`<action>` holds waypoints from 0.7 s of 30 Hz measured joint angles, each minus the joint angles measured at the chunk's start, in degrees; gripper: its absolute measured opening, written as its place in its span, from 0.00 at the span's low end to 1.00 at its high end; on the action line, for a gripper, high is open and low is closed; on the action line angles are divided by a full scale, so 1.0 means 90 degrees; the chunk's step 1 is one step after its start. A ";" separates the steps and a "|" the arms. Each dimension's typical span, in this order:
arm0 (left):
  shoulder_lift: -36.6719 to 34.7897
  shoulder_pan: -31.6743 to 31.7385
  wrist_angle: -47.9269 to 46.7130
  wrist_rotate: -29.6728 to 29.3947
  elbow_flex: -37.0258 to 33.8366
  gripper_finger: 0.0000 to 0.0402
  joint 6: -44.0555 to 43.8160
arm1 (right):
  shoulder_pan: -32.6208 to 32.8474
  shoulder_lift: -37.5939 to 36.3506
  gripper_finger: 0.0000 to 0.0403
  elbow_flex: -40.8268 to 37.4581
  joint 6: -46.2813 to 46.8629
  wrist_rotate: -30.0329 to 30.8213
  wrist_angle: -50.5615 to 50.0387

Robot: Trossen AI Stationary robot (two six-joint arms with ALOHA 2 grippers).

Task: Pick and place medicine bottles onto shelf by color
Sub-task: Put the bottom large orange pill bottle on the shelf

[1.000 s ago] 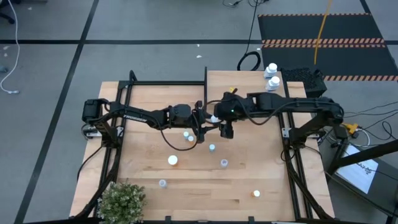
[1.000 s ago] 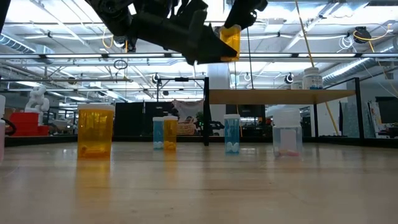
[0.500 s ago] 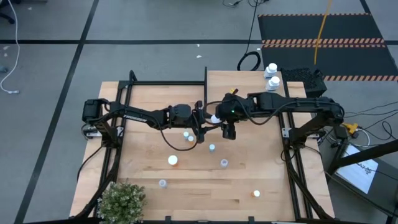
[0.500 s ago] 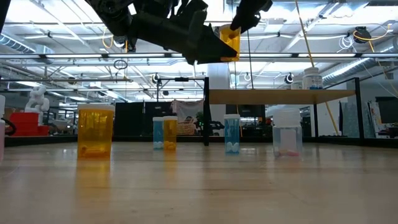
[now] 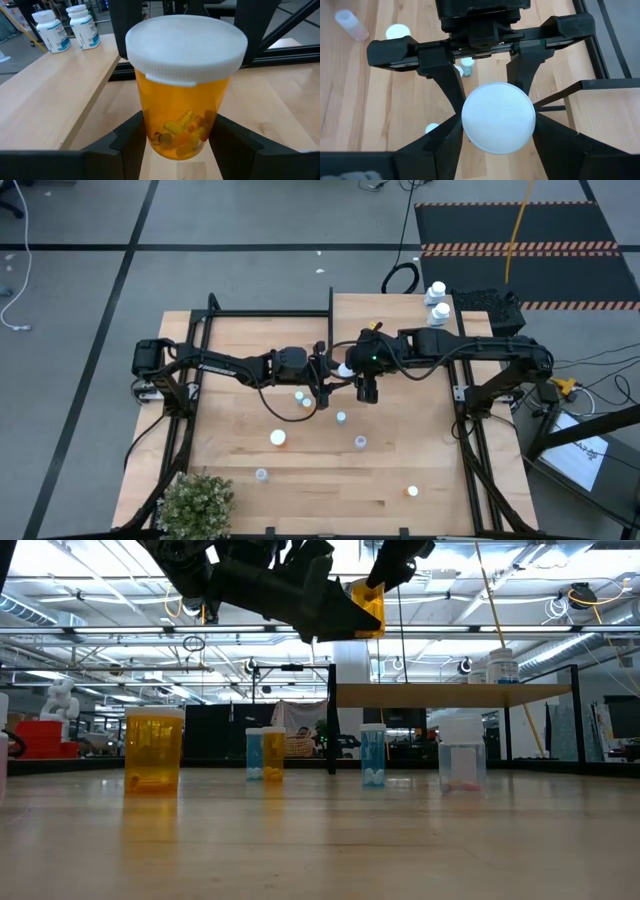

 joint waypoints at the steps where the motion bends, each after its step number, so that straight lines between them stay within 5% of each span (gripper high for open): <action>1: 0.0000 0.0000 0.0000 0.0000 0.0000 0.48 -0.0005 | 0.0000 0.0000 0.54 0.0000 0.0000 0.0002 0.0016; 21: 0.0000 0.0005 -0.0074 -0.0002 -0.0002 0.47 0.0038 | 0.0000 0.0025 0.58 0.0000 -0.0091 0.0007 0.0027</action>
